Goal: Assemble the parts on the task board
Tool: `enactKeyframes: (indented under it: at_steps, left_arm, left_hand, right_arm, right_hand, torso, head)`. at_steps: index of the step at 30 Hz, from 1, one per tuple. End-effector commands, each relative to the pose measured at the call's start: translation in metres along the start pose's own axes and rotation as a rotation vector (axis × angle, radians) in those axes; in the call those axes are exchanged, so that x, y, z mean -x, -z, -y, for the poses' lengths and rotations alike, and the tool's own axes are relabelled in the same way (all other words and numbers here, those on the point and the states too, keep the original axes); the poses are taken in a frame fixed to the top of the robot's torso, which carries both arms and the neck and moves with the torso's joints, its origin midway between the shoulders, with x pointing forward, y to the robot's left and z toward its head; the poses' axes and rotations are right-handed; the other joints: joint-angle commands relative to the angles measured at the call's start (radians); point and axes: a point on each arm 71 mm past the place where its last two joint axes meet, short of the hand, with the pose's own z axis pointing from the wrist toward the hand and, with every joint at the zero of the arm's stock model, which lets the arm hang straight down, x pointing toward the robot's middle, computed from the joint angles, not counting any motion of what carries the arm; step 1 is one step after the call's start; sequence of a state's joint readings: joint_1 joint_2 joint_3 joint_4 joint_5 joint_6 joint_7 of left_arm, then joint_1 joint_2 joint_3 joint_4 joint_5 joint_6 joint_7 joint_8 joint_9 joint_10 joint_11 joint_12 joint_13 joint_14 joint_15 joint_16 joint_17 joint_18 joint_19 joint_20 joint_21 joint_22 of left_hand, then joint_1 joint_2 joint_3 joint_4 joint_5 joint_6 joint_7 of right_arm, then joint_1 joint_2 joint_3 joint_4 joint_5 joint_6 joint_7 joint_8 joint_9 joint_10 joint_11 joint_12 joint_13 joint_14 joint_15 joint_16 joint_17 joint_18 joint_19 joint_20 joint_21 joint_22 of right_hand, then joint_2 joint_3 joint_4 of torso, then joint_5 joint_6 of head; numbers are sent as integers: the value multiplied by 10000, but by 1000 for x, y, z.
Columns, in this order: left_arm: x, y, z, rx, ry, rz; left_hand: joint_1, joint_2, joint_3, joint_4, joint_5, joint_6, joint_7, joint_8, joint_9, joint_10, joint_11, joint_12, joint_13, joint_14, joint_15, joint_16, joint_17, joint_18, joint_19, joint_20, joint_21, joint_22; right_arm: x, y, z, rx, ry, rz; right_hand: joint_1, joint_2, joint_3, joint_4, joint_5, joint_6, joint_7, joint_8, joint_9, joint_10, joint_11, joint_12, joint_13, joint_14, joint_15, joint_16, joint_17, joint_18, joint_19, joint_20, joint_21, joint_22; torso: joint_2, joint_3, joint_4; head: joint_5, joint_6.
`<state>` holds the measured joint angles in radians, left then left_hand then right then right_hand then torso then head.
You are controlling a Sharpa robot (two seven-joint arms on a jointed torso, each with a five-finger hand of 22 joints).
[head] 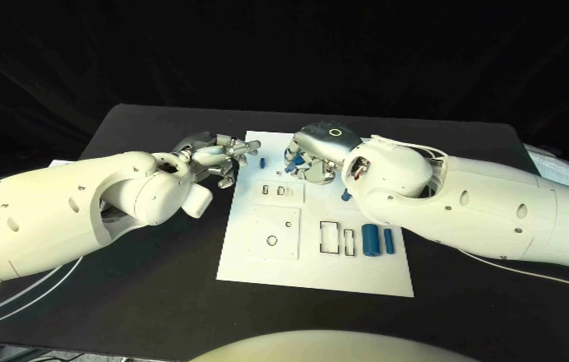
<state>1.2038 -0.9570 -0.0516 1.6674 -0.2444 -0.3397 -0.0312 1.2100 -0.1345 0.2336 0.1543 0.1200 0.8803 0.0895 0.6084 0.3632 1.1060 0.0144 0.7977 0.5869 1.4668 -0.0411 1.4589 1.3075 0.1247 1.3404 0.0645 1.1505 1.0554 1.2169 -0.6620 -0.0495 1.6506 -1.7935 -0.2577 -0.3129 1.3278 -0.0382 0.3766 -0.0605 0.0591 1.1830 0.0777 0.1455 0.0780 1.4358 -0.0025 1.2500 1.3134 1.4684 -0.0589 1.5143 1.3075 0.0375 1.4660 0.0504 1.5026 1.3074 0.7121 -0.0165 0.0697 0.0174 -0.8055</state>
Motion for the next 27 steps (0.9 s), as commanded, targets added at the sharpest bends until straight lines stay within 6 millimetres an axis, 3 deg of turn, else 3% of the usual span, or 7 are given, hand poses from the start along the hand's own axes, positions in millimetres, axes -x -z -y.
enactKeyframes:
  at_steps: [1, 4, 6, 14, 27]
  left_arm:
    - [-5, -1, -2, 256, -921, 34]
    - [-11, -2, -4, 454, -1466, -59]
    - [-14, -2, -5, 554, -1745, -97]
    - [-23, -4, -5, 709, -2224, -254]
    - [-33, -7, -3, 763, -2401, -510]
  left_hand:
    - [-34, 58, -304, 45, -97, 153, -78, 122, 10, 201, -58, 83, -23, 703, -129, 336, 1670, -220, 294, -78, 482, 555]
    - [72, 102, -845, 125, -367, 403, -229, 298, 6, 545, -227, 248, -17, 1018, -267, 1063, 2561, -472, 888, -222, 1533, 1777]
    - [106, 112, -1085, 172, -475, 492, -286, 361, 2, 652, -253, 307, -8, 1040, -310, 1119, 2633, -535, 1011, -258, 1779, 2069]
    - [228, 178, -1627, 294, -546, 619, -360, 473, -16, 882, -319, 559, 213, 1040, -370, 1119, 2633, -583, 1096, -319, 2001, 2334]
    - [386, 296, -2033, 389, -608, 736, -435, 597, -16, 1173, -385, 993, 693, 1040, -422, 1119, 2633, -610, 1137, -365, 2127, 2493]
  right_arm:
    - [2, 0, -1, -130, 467, 170]
    - [2, 0, -3, -99, 402, 241]
    - [2, 1, -3, -85, 370, 259]
    - [2, 1, -4, -71, 291, 241]
    - [2, 0, -7, 23, 130, 309]
  right_hand:
    - [-70, 84, -44, 8, -47, 70, -27, 69, 301, 46, -3, 44, 436, 850, -82, 61, 1834, -88, 387, -69, 47, 1437]
    - [-77, 88, -47, 13, -45, 74, -30, 73, 303, 47, -6, 41, 435, 849, -84, 58, 1829, -93, 398, -70, 58, 1457]
    - [-82, 90, -49, 17, -44, 75, -32, 74, 304, 48, -7, 42, 435, 849, -85, 58, 1830, -92, 396, -71, 55, 1453]
    - [-93, 92, -53, 24, -42, 76, -33, 75, 305, 53, -9, 49, 441, 851, -87, 61, 1835, -92, 398, -72, 57, 1456]
    - [-177, 109, -81, 84, -39, 65, -43, 76, 308, 66, -19, 52, 451, 852, -98, 62, 1838, -94, 404, -81, 62, 1465]
  torso:
    - [-3, 4, -5]
    - [-1, 9, -2]
    - [-1, 9, 0]
    - [9, 9, -20]
    - [0, 6, 2]
  head:
    - [15, -2]
    - [20, 0]
    - [25, 5]
    - [26, 24]
    - [4, 24]
